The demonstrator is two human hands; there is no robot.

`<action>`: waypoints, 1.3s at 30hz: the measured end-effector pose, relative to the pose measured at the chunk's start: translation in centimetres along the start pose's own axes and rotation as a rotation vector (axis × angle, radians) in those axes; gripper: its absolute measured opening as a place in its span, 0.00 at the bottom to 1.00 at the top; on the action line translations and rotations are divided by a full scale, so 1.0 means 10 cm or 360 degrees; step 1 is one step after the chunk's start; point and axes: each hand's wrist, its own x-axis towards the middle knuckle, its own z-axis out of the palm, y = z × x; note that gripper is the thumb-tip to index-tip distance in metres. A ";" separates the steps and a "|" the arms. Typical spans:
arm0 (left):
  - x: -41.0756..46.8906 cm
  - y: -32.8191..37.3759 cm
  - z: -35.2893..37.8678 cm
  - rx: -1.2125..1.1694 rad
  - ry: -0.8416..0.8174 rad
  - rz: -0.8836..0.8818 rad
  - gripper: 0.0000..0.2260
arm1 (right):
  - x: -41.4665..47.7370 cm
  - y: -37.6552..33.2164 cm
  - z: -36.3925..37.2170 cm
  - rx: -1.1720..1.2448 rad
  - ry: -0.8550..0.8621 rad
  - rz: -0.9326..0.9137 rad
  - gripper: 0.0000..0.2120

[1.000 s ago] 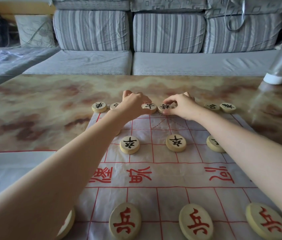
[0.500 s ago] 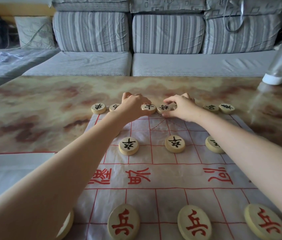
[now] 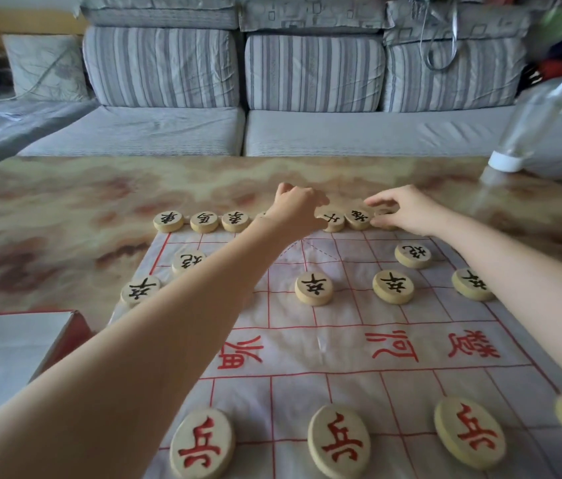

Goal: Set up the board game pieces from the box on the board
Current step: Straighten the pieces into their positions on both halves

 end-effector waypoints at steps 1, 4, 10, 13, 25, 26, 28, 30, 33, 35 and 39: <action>0.03 0.05 0.02 0.0016 -0.0016 0.0012 0.20 | 0.00 -0.01 0.02 0.0008 -0.0005 -0.0026 0.22; 0.12 0.16 0.05 0.0023 -0.0043 0.0056 0.20 | 0.01 -0.04 0.05 -0.0076 0.0001 -0.0072 0.22; 0.15 0.12 0.08 -0.0090 -0.0127 0.0086 0.16 | 0.09 -0.04 0.09 -0.0182 0.0027 -0.0104 0.22; 0.15 0.10 0.10 -0.0097 -0.0110 0.0085 0.16 | 0.08 -0.05 0.13 -0.0239 0.0064 -0.0069 0.20; 0.11 0.04 0.19 -0.0082 0.0097 0.0053 0.19 | 0.11 -0.04 0.12 -0.0167 -0.0015 -0.0223 0.32; 0.10 0.02 0.17 -0.0140 0.0042 0.0060 0.19 | 0.12 -0.03 0.09 -0.0151 -0.0088 -0.0188 0.32; 0.08 -0.03 0.12 -0.0185 -0.0056 0.0108 0.17 | 0.14 0.01 0.06 -0.0174 -0.0125 -0.0170 0.26; 0.06 -0.07 0.07 -0.0139 -0.0093 0.0139 0.17 | 0.13 0.01 0.09 -0.0180 -0.0087 -0.0237 0.24; 0.05 -0.07 0.04 -0.0092 -0.0074 0.0125 0.18 | 0.10 -0.07 0.14 -0.0185 0.0039 -0.0261 0.23; 0.06 -0.05 0.05 -0.0017 -0.0051 0.0131 0.18 | 0.12 -0.08 0.16 -0.0215 0.0096 -0.0220 0.24; 0.10 -0.02 0.11 0.0135 0.0012 0.0128 0.18 | 0.10 -0.11 0.19 -0.0443 0.0145 -0.0214 0.25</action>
